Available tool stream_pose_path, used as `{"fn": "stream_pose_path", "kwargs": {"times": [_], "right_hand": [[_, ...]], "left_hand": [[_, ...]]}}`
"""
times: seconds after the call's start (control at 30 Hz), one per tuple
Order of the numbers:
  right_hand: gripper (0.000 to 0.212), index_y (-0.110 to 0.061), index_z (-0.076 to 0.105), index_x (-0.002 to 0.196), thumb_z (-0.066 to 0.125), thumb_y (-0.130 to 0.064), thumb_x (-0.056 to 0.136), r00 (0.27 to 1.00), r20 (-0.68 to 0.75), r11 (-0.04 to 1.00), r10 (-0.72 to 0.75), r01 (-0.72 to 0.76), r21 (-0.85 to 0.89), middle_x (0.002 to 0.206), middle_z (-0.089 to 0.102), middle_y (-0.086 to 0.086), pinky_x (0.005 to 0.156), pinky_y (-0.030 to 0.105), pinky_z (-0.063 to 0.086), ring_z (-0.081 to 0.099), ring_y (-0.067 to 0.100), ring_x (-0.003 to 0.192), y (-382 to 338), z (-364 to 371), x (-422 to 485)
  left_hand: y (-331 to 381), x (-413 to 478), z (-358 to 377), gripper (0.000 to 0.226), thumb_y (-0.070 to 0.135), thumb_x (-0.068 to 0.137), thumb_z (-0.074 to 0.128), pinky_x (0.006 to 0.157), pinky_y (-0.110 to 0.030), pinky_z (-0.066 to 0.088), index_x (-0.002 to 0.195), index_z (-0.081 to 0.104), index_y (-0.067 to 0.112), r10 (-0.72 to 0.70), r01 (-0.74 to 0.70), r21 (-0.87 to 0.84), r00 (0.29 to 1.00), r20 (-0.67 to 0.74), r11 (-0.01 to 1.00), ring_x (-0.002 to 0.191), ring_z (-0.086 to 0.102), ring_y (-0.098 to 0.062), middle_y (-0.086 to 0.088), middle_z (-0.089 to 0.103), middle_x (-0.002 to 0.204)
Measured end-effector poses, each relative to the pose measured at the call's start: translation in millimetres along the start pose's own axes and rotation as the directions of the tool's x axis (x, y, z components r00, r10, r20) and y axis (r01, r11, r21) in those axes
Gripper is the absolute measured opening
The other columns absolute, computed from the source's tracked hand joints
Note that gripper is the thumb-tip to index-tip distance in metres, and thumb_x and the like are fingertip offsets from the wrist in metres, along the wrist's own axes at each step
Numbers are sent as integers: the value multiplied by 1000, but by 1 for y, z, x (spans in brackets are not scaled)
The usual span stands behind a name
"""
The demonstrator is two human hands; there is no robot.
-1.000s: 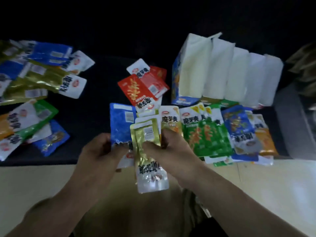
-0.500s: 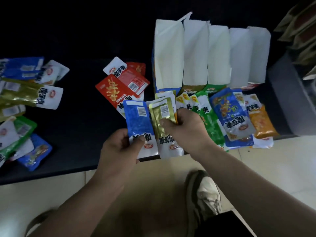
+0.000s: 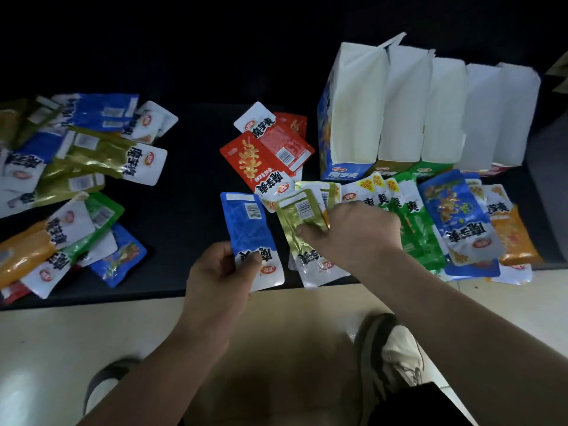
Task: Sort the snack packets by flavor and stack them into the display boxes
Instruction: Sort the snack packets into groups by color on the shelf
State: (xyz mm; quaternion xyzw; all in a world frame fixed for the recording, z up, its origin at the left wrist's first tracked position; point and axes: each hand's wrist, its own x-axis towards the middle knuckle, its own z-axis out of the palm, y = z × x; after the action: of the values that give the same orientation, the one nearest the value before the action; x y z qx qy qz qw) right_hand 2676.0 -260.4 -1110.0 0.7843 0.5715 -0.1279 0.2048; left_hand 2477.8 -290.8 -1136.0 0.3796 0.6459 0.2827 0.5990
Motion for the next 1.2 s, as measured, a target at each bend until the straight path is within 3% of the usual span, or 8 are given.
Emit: {"fn": "stream_pose_path", "kwargs": {"times": [0.17,0.27,0.37,0.43,0.77,0.87,1.0,1.2], "right_hand": [[57,-23,49,81,37,-77,94,998,-49,999,-46,46,14,75,52,-1,57,27,36,55,23,67,-7,-6,-1],[50,-23,56,79,46,-69,95,989,-140,957,-55,93,276,72,61,-3,61,30,48,63,23,70,-4,-4,-11],[33,-21,68,83,63,-50,97,996,-26,467,-91,66,882,70,69,9,57,39,55,61,21,58,2,-10,-27],[14,-19,73,96,71,-33,97,986,76,202,-149,-45,978,78,73,11,53,32,56,64,14,56,3,-13,-39],[38,-20,65,120,74,-2,88,992,42,-40,122,-38,998,96,80,7,83,51,63,77,30,88,79,14,-48],[37,-21,65,119,71,-1,89,972,57,-12,226,-56,998,94,79,3,76,47,63,76,23,83,111,22,-49],[38,-34,55,120,68,-9,94,901,-70,256,428,-47,965,96,71,-11,76,41,64,72,13,86,165,18,-47],[50,-31,47,139,60,-12,94,854,-184,582,486,-159,798,99,69,0,65,49,61,65,23,78,187,28,-45]], "left_hand": [[8,-1,-9,13,19,96,72,58,-24,53,104,70,28,26,-25,-31,998,51,999,74,72,-1,13,79,87],[10,-1,-8,18,17,96,71,64,-29,57,107,70,31,19,-17,-11,991,131,1000,80,73,-13,12,78,91],[15,-2,1,22,12,97,69,65,-29,56,113,70,26,16,-11,-23,973,231,1000,85,73,-14,7,79,97],[18,-3,9,23,10,97,67,63,-26,54,114,71,26,22,-15,-29,964,266,999,82,70,-13,4,79,97],[49,-8,102,19,22,101,64,57,-18,48,113,71,35,104,-213,177,871,480,961,72,71,-9,5,77,89],[52,-8,124,9,28,102,63,58,-18,46,106,69,33,82,-299,306,824,561,904,78,72,-14,6,74,86],[55,-10,147,22,29,101,65,66,-19,50,122,64,35,87,-342,371,825,558,863,84,71,-4,9,73,98],[52,-19,166,26,22,102,63,70,-26,56,126,65,32,131,-342,334,845,519,878,77,72,-2,8,74,96]]}}
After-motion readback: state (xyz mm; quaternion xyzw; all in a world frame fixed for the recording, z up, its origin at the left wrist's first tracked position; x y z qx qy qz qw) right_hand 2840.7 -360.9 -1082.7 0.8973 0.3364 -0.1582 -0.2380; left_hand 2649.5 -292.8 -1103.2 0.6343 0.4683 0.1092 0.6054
